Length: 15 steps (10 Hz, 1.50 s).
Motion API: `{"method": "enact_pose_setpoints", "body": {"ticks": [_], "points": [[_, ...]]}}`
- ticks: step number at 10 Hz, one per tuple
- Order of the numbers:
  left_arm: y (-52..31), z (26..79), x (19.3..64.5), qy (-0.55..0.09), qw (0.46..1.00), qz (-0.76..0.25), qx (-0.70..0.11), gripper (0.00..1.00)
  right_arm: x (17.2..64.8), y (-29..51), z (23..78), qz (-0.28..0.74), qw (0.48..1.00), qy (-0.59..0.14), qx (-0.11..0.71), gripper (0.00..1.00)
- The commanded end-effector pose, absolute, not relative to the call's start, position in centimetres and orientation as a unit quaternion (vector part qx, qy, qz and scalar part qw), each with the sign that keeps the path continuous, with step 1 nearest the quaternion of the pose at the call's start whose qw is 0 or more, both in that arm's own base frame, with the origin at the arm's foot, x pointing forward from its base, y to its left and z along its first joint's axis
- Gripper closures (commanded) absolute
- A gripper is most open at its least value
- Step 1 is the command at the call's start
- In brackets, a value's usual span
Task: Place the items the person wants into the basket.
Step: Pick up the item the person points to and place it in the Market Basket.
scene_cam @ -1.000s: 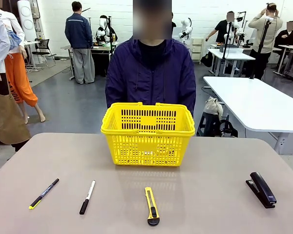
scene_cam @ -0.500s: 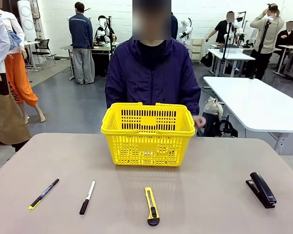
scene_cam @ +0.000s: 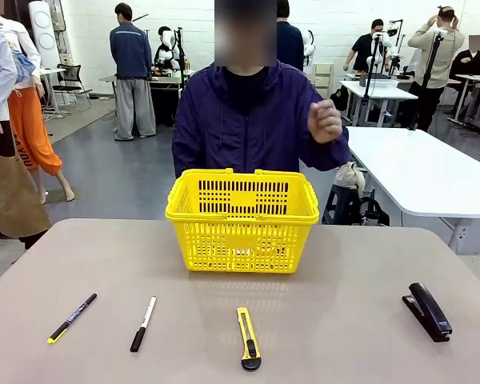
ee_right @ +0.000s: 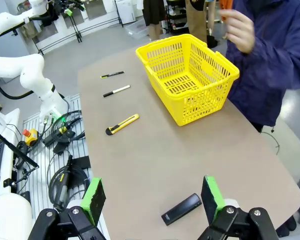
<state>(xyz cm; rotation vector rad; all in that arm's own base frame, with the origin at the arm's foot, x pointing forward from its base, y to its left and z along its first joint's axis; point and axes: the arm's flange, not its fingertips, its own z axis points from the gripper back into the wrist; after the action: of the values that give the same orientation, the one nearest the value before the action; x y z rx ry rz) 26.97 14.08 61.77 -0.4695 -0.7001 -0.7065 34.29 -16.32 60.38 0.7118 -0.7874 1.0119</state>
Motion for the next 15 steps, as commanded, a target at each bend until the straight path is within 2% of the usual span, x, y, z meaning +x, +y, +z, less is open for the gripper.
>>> {"method": "enact_pose_setpoints", "body": {"ticks": [1, 15], "points": [[14.18, 61.77, 26.88, -0.337, 0.846, -0.343, -0.228, 0.0, 34.37, -16.56, 60.47, 0.47, 0.736, -0.362, 0.328, 0.0], [14.18, 61.77, 26.88, -0.337, 0.846, -0.343, -0.228, 0.0, 34.37, -16.56, 60.47, 0.47, 0.736, -0.362, 0.328, 0.0]]}}
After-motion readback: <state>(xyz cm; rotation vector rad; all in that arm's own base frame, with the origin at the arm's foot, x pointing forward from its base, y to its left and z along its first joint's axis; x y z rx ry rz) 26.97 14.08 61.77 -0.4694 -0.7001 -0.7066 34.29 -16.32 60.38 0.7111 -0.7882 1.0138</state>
